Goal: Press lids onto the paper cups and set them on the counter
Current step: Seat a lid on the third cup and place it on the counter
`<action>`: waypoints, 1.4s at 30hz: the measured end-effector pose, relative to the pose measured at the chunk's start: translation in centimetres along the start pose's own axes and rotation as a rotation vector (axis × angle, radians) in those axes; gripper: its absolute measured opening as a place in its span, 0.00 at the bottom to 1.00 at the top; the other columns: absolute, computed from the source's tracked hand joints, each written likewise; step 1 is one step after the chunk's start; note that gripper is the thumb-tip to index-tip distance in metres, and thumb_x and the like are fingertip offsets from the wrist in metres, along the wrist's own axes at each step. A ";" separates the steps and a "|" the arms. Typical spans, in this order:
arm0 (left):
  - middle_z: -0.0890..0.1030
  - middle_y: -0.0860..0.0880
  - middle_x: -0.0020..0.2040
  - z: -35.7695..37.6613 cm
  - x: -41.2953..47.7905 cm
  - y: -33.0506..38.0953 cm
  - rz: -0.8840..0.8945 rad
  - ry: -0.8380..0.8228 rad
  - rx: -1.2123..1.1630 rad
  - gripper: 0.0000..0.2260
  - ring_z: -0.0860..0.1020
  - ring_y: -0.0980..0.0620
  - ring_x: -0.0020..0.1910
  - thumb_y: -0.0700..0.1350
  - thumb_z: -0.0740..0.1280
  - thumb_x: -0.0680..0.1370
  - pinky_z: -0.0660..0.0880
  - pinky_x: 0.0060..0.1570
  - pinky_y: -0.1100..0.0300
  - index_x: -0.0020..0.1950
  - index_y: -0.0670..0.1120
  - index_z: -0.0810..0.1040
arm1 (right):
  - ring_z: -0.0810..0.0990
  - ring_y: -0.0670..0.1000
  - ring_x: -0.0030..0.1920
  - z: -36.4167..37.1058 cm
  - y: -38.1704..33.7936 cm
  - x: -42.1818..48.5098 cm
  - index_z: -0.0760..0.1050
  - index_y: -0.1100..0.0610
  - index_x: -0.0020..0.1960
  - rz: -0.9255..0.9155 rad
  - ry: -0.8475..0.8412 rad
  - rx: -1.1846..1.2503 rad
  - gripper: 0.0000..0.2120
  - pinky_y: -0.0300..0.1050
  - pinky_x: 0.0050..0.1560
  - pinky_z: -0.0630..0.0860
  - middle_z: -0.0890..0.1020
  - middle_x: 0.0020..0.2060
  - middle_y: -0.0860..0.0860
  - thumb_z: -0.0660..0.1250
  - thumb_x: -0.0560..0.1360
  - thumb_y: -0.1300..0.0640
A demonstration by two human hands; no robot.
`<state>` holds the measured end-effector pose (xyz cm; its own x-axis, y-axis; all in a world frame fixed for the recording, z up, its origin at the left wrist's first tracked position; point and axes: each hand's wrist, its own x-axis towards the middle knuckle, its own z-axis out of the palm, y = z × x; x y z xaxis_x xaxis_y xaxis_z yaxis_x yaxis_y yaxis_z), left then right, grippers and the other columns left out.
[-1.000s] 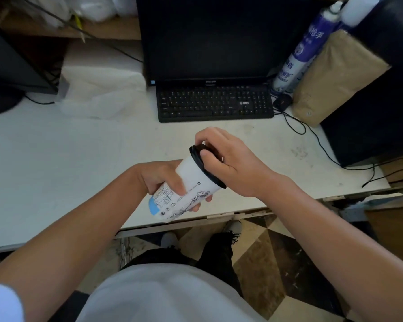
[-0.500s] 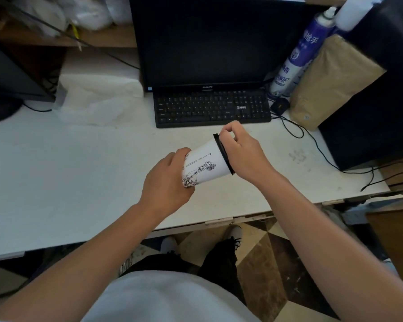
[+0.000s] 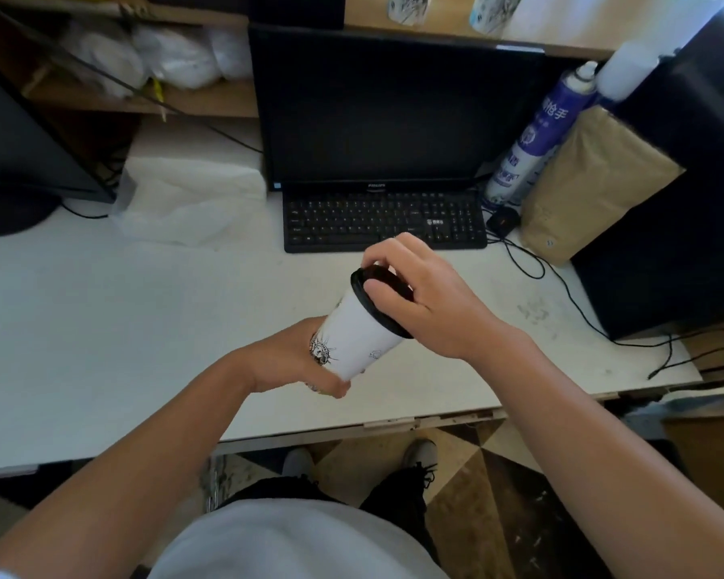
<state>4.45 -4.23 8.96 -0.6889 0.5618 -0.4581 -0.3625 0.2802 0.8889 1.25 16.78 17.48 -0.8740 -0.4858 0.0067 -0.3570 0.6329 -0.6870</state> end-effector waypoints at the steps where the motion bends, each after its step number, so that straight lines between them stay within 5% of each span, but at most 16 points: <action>1: 0.83 0.42 0.53 0.1 0.3 -0.2 0.026 0.079 0.024 0.27 0.83 0.46 0.49 0.35 0.78 0.64 0.80 0.49 0.45 0.61 0.45 0.77 | 0.73 0.42 0.50 -0.1 0.2 0.0 0.72 0.46 0.58 0.008 0.007 0.027 0.11 0.37 0.46 0.70 0.73 0.52 0.44 0.60 0.79 0.45; 5: 0.82 0.55 0.49 1.8 1.2 -0.6 0.170 0.558 0.180 0.28 0.81 0.55 0.47 0.39 0.80 0.63 0.81 0.43 0.56 0.57 0.57 0.74 | 0.73 0.44 0.54 0.0 0.7 0.1 0.73 0.47 0.63 0.080 0.057 0.009 0.19 0.40 0.53 0.72 0.74 0.56 0.43 0.61 0.76 0.40; 8: 0.79 0.54 0.51 3.7 1.6 -0.8 0.264 0.863 0.376 0.29 0.78 0.55 0.47 0.39 0.78 0.65 0.76 0.42 0.62 0.63 0.51 0.73 | 0.74 0.50 0.53 1.0 -0.1 0.0 0.73 0.50 0.59 0.197 0.141 -0.043 0.13 0.47 0.51 0.75 0.73 0.52 0.45 0.61 0.79 0.44; 10: 0.79 0.54 0.51 4.6 1.7 -1.0 0.298 0.909 0.380 0.29 0.77 0.55 0.47 0.38 0.78 0.64 0.76 0.41 0.63 0.62 0.50 0.74 | 0.74 0.52 0.50 1.5 -0.8 0.0 0.71 0.52 0.53 0.276 0.202 -0.060 0.11 0.49 0.48 0.76 0.73 0.49 0.47 0.60 0.79 0.45; 14: 0.80 0.56 0.45 4.0 1.6 -1.1 0.185 0.607 0.117 0.28 0.80 0.61 0.42 0.36 0.80 0.62 0.77 0.35 0.67 0.53 0.58 0.72 | 0.73 0.52 0.48 1.6 -1.4 -0.2 0.71 0.54 0.51 0.203 0.220 -0.227 0.12 0.47 0.45 0.73 0.73 0.47 0.49 0.61 0.79 0.45; 17: 0.83 0.49 0.49 2.4 1.4 -1.2 0.085 0.317 0.063 0.27 0.82 0.51 0.46 0.35 0.80 0.61 0.81 0.43 0.53 0.56 0.51 0.77 | 0.72 0.49 0.48 1.3 -1.2 -0.5 0.73 0.54 0.53 0.087 0.129 -0.250 0.13 0.44 0.47 0.71 0.73 0.48 0.48 0.63 0.79 0.45; 20: 0.82 0.44 0.49 0.5 0.8 -1.1 -0.029 -0.141 -0.058 0.26 0.81 0.47 0.48 0.29 0.75 0.65 0.80 0.46 0.49 0.62 0.39 0.75 | 0.72 0.48 0.49 1.2 -0.9 -0.7 0.75 0.55 0.54 -0.035 0.047 -0.176 0.14 0.42 0.48 0.71 0.74 0.48 0.47 0.62 0.78 0.45; 22: 0.81 0.43 0.51 -0.3 0.5 -1.5 -0.060 -0.286 -0.065 0.27 0.81 0.47 0.49 0.28 0.74 0.66 0.80 0.50 0.46 0.64 0.38 0.74 | 0.72 0.47 0.52 1.6 -0.6 -0.8 0.76 0.55 0.55 -0.079 0.007 -0.135 0.15 0.41 0.51 0.72 0.75 0.50 0.46 0.61 0.77 0.45; 24: 0.82 0.42 0.53 -0.4 0.5 -1.9 -0.055 -0.188 -0.012 0.27 0.82 0.47 0.51 0.31 0.76 0.66 0.79 0.55 0.42 0.64 0.40 0.75 | 0.72 0.47 0.57 2.2 -0.2 -0.7 0.76 0.53 0.59 -0.052 -0.019 -0.092 0.17 0.39 0.56 0.72 0.75 0.54 0.44 0.62 0.76 0.44; 27: 0.81 0.44 0.55 0.0 0.6 -2.3 -0.030 0.050 0.001 0.29 0.80 0.49 0.52 0.35 0.79 0.64 0.80 0.53 0.48 0.62 0.48 0.75 | 0.72 0.44 0.60 3.0 0.6 -0.6 0.74 0.49 0.66 0.145 0.021 0.106 0.22 0.37 0.60 0.70 0.75 0.58 0.43 0.60 0.76 0.39; 31: 0.81 0.39 0.54 0.3 0.6 -3.0 0.028 0.151 -0.151 0.27 0.80 0.47 0.51 0.39 0.78 0.63 0.79 0.48 0.53 0.61 0.45 0.77 | 0.79 0.51 0.53 3.8 1.3 -0.7 0.77 0.52 0.65 0.431 0.083 0.643 0.14 0.47 0.47 0.78 0.82 0.56 0.51 0.59 0.83 0.51; 36: 0.81 0.38 0.56 0.0 0.5 -3.3 0.020 0.039 -0.161 0.27 0.81 0.46 0.53 0.37 0.76 0.64 0.79 0.56 0.41 0.63 0.43 0.76 | 0.80 0.51 0.53 4.4 1.6 -1.9 0.77 0.53 0.67 0.367 0.025 0.940 0.17 0.51 0.45 0.78 0.82 0.59 0.52 0.64 0.79 0.54; 42: 0.81 0.45 0.51 -0.5 0.4 -2.3 0.062 -0.155 -0.200 0.24 0.80 0.46 0.52 0.40 0.76 0.63 0.78 0.54 0.48 0.59 0.47 0.77 | 0.81 0.54 0.54 3.3 1.6 -2.7 0.75 0.51 0.71 0.280 0.008 0.845 0.21 0.52 0.48 0.79 0.81 0.64 0.51 0.69 0.78 0.56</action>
<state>4.73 -5.03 6.73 -0.6151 0.6898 -0.3819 -0.4503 0.0902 0.8883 4.13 17.13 14.02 -0.8963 -0.3737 -0.2387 0.2294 0.0699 -0.9708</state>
